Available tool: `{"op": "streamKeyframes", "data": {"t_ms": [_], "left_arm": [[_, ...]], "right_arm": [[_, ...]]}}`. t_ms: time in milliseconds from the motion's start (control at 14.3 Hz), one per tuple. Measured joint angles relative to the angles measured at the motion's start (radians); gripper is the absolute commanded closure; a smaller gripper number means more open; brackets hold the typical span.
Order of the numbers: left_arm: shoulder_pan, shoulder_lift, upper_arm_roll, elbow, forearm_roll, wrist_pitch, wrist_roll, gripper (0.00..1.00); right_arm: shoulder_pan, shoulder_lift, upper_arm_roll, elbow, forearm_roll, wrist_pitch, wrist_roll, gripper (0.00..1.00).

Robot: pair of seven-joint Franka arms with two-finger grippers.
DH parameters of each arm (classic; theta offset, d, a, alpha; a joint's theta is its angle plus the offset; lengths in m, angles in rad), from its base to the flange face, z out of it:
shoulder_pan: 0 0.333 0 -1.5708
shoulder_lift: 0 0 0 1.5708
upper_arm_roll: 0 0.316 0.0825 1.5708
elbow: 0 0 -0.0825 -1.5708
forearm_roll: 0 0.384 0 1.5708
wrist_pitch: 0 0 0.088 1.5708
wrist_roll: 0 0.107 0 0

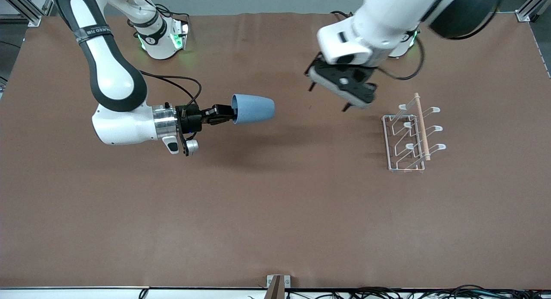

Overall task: Hang cup on cup holder
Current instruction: 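Carry the cup to mid-table while the left gripper reaches toward it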

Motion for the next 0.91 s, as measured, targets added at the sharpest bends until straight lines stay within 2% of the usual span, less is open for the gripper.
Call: {"op": "streamKeyframes", "data": {"t_ms": [421, 631, 911], "left_arm": [[-0.111, 0.041, 0.000, 0.057, 0.000, 0.052, 0.005, 0.00], [-0.157, 0.099, 0.003, 0.069, 0.026, 0.142, 0.036, 0.00], [-0.169, 0.168, 0.003, 0.075, 0.041, 0.218, 0.121, 0.00]], "right_arm": [[-0.002, 0.027, -0.009, 0.000, 0.014, -0.002, -0.001, 1.00], [-0.004, 0.052, -0.010, 0.001, 0.016, -0.035, -0.014, 1.00], [-0.023, 0.075, -0.013, 0.002, 0.037, -0.095, -0.038, 1.00]]}}
